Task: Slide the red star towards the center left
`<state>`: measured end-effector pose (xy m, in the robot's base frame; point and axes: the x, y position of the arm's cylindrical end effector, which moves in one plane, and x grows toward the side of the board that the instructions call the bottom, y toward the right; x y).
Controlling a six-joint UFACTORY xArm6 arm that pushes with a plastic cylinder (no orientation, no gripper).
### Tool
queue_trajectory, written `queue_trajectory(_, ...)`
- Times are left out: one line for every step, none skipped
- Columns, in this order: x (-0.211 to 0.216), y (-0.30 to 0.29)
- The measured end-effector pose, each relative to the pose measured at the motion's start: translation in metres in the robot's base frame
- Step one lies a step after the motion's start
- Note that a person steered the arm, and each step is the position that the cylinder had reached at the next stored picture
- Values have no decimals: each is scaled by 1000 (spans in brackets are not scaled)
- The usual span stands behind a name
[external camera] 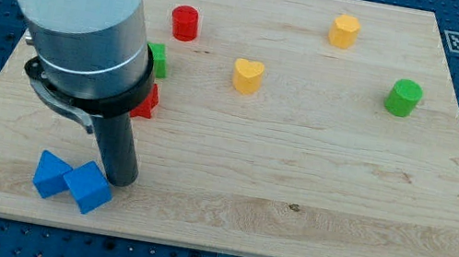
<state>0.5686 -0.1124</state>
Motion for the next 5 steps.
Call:
queue_trajectory(-12,0)
queue_trajectory(-15,41)
queue_trajectory(-30,60)
queue_trajectory(-36,81)
queue_trajectory(-53,84)
